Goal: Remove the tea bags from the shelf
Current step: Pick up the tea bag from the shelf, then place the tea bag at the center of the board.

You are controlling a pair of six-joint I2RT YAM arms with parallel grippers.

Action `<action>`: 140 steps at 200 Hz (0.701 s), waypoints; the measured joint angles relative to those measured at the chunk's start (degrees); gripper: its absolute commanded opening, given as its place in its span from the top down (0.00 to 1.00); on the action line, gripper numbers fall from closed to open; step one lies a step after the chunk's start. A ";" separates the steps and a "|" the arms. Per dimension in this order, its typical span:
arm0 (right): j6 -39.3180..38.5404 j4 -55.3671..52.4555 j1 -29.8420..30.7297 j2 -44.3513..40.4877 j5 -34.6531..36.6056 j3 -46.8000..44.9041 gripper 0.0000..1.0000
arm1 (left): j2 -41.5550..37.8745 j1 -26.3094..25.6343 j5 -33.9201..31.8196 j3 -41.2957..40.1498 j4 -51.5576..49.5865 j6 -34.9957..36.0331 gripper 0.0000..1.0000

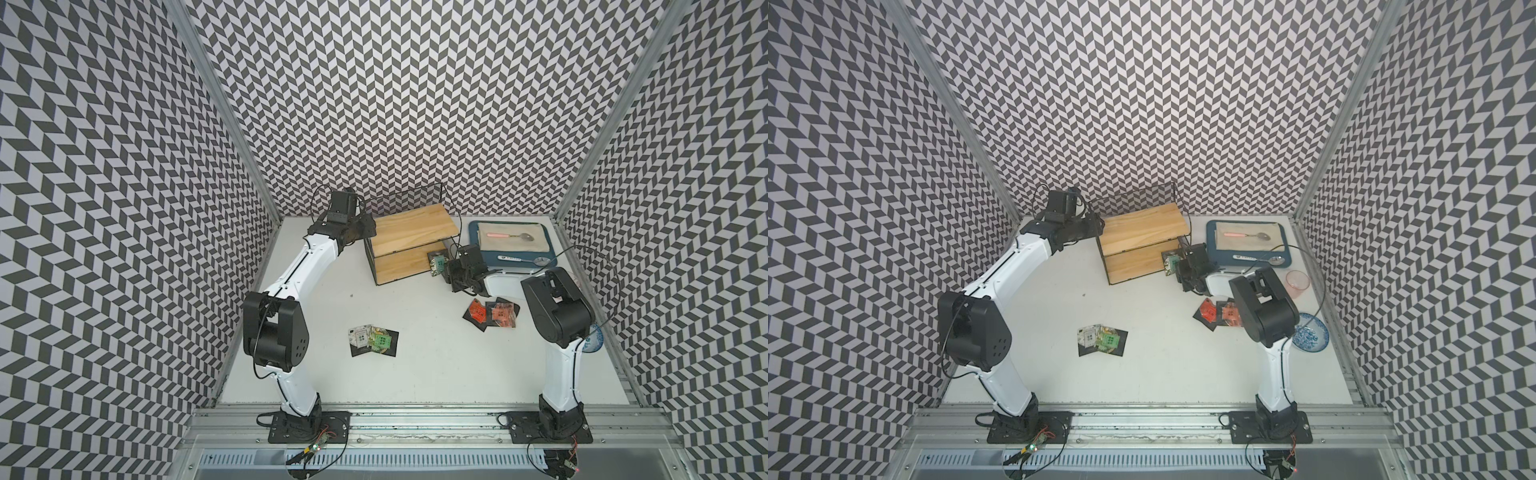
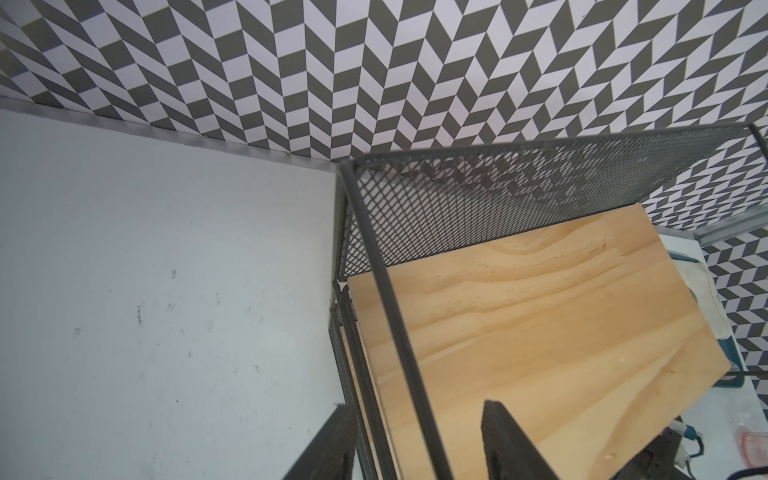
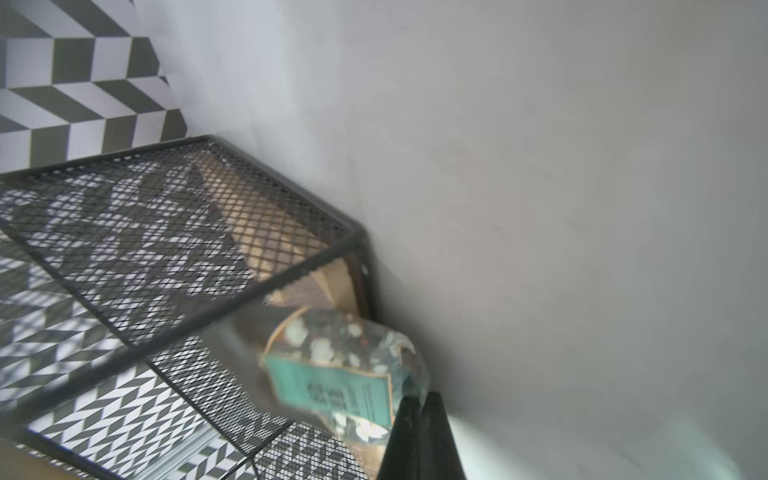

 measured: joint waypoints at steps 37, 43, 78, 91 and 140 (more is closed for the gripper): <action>-1.42 -4.72 0.70 -6.54 1.92 -4.48 1.00 | 0.00 0.00 -0.07 0.00 0.00 0.00 0.47; -1.60 -5.01 0.81 -8.28 2.10 -5.79 1.00 | 0.00 0.00 -0.07 0.00 0.00 0.00 0.47; -3.32 -6.25 0.94 -20.44 2.89 -14.69 1.00 | 0.00 0.00 -0.31 0.00 0.00 0.02 0.45; -4.63 -7.32 0.94 -24.68 3.02 -16.96 1.00 | 0.00 0.00 -0.59 -0.04 0.02 0.02 0.44; -9.16 -12.79 -0.28 -41.40 4.04 -24.04 1.00 | -1.31 -0.02 -1.20 -2.05 0.48 0.04 0.41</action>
